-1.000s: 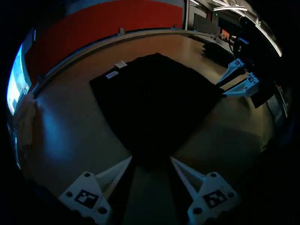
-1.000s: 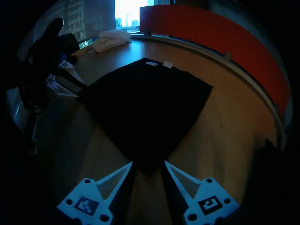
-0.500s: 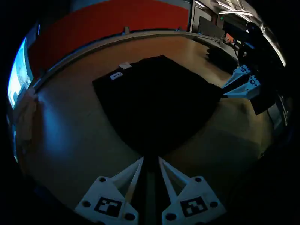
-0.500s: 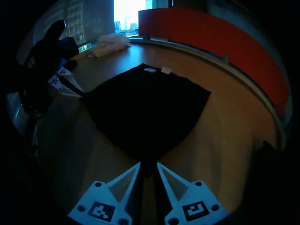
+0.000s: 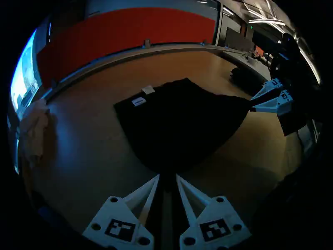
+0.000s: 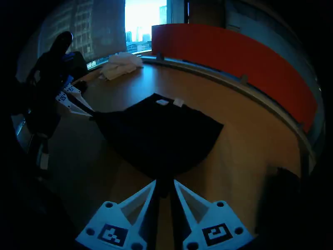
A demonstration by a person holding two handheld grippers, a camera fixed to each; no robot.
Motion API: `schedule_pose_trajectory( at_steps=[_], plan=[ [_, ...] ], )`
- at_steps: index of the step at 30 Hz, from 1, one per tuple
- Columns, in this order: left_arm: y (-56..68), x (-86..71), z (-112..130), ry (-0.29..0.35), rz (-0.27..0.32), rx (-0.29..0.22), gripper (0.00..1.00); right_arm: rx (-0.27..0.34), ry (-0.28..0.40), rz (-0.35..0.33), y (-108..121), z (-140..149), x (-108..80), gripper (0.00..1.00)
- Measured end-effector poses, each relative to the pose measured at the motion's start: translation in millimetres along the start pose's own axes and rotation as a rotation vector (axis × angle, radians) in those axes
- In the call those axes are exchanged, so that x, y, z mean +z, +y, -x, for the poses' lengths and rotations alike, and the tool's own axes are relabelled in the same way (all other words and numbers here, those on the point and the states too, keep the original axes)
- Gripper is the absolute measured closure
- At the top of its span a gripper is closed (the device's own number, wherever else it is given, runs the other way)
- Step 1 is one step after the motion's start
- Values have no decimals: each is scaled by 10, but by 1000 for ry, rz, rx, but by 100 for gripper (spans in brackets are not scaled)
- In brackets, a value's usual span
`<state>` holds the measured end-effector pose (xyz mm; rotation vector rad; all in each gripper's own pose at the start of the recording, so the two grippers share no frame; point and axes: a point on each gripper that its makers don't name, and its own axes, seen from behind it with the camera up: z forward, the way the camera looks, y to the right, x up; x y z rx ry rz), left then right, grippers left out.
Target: Fold towel
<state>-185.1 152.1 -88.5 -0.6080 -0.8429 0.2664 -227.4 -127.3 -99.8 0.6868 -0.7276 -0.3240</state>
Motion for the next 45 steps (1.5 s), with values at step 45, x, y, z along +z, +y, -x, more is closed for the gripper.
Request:
schedule_pose_trajectory(
  at_steps=[45],
  plan=[
    [109, -576, -417, 57, -15, -103, 89, -10, 36, -14, -116, -372, -550, 85]
  ],
)
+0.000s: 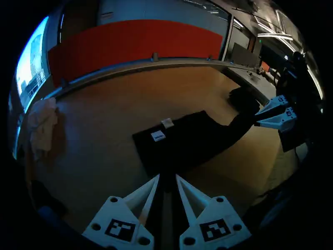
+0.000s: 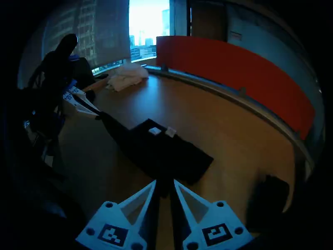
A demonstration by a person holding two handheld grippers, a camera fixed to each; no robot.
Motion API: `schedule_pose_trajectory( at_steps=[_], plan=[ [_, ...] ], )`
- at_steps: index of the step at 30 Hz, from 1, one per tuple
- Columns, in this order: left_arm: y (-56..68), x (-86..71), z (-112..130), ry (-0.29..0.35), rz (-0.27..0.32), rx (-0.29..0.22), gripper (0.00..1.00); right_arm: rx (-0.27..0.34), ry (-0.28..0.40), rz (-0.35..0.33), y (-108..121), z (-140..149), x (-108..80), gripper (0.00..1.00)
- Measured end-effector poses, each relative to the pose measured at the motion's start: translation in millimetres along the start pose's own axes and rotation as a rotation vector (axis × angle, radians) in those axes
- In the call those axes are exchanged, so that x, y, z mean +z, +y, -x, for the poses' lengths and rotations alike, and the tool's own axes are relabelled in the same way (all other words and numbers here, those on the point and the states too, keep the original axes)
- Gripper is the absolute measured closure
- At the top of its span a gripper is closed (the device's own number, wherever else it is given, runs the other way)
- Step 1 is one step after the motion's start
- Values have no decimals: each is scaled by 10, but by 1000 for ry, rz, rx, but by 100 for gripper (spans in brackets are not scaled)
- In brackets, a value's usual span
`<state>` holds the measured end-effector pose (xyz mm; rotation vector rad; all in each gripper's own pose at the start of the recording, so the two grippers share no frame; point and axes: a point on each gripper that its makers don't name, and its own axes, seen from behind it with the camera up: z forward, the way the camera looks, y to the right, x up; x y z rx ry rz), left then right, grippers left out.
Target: Fold towel
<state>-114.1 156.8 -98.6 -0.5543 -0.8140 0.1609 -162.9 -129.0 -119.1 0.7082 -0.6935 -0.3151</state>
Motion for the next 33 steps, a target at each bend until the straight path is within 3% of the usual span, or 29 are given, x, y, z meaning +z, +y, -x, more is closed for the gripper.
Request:
schedule_pose_trajectory(
  at_steps=[14, 23, 33],
  plan=[
    [-270, 560, -202, -24, -30, -14, 89, -4, -46, 38, 492, -89, 502, 85],
    [-377, 822, -197, -53, -35, -8, 89, -14, -82, 36, 628, -35, 683, 85],
    [-486, 1114, -130, -78, -71, -8, 89, 15, -129, 43, 777, 114, 921, 85]
  ],
)
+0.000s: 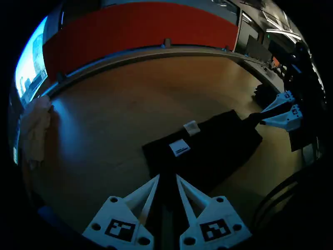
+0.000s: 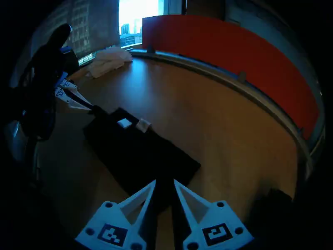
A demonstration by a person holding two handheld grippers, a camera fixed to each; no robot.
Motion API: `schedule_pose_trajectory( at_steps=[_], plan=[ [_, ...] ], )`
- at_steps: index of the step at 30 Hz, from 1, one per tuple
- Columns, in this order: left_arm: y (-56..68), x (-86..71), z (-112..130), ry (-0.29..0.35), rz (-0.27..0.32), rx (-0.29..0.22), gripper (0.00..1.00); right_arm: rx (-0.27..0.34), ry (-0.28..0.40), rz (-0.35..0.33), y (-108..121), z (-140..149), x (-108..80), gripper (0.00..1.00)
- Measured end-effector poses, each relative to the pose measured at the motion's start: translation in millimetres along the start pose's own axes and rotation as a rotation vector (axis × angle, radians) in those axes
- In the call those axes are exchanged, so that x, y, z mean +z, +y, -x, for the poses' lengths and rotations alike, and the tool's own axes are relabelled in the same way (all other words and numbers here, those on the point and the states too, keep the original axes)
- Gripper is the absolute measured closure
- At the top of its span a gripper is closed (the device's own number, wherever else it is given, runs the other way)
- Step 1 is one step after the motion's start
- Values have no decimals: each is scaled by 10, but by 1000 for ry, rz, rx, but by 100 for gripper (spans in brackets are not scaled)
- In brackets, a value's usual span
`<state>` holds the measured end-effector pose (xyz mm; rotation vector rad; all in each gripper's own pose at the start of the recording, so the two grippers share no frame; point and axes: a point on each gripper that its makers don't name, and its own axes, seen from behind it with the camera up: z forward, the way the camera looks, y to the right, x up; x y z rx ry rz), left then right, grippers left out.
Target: Fold towel
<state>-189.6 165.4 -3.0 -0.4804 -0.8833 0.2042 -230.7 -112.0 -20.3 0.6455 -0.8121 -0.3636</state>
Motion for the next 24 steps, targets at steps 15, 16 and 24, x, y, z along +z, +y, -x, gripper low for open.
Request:
schedule_pose_trajectory(
  at_steps=[15, 16, 24],
  plan=[
    [-208, 301, 50, -13, -77, -5, 62, 59, -27, 51, 225, 102, 274, 69],
    [-225, 308, 43, -12, -84, -1, 61, 59, -29, 55, 238, 110, 283, 67],
    [-318, 345, -22, -9, -114, 13, 55, 51, -28, 92, 345, 96, 327, 63]
  ],
)
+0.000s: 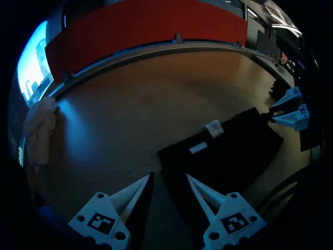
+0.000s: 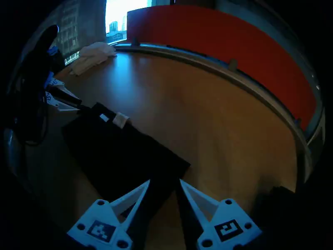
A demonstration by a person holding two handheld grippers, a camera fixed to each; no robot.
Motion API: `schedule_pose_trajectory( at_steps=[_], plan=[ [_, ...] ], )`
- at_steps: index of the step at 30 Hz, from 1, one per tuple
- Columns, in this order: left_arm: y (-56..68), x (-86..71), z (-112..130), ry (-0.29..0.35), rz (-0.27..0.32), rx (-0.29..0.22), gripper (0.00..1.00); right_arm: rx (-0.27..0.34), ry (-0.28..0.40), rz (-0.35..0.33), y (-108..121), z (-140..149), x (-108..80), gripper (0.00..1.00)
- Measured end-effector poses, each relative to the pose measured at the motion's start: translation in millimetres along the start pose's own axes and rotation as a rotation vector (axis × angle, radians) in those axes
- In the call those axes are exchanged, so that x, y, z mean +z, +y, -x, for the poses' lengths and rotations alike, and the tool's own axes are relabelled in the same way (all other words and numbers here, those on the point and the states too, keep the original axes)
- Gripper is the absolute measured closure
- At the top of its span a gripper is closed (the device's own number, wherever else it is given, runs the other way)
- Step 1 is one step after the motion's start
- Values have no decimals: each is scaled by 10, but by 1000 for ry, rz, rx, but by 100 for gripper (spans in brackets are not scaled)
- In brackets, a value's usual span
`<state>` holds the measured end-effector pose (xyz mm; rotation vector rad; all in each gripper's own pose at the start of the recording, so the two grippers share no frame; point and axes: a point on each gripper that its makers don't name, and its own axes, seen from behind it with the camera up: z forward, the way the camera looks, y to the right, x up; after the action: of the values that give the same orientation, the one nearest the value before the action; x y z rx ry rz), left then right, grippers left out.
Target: Fold towel
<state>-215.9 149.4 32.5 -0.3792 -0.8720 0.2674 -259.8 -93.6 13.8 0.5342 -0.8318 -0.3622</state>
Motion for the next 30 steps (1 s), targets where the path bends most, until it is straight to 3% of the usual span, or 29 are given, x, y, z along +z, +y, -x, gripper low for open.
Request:
schedule_pose_trajectory(
  at_steps=[3, 6, 8, 9, 11, 12, 20, 30],
  plan=[
    [-33, -3, -40, 5, -7, -6, 52, 5, 7, 15, 46, -37, 15, 50],
    [-76, -23, -71, 10, -18, -9, 32, 8, 13, 27, 79, -58, 12, 33],
    [-110, -39, -83, 15, -29, -6, 22, 7, 21, 34, 89, -68, -2, 29],
    [-128, -50, -87, 17, -34, -4, 17, 8, 24, 38, 96, -69, -11, 22],
    [-157, -73, -88, 20, -44, 2, 0, 10, 27, 46, 109, -63, -29, 13],
    [-167, -86, -85, 21, -47, 3, 0, 12, 28, 49, 113, -58, -40, 9],
    [-157, -229, -47, 31, -33, -26, 0, 40, 49, 54, 66, -61, -174, 9],
    [-125, -539, 71, 48, -33, -40, 0, 55, 80, 53, -105, -28, -471, 9]
  ],
)
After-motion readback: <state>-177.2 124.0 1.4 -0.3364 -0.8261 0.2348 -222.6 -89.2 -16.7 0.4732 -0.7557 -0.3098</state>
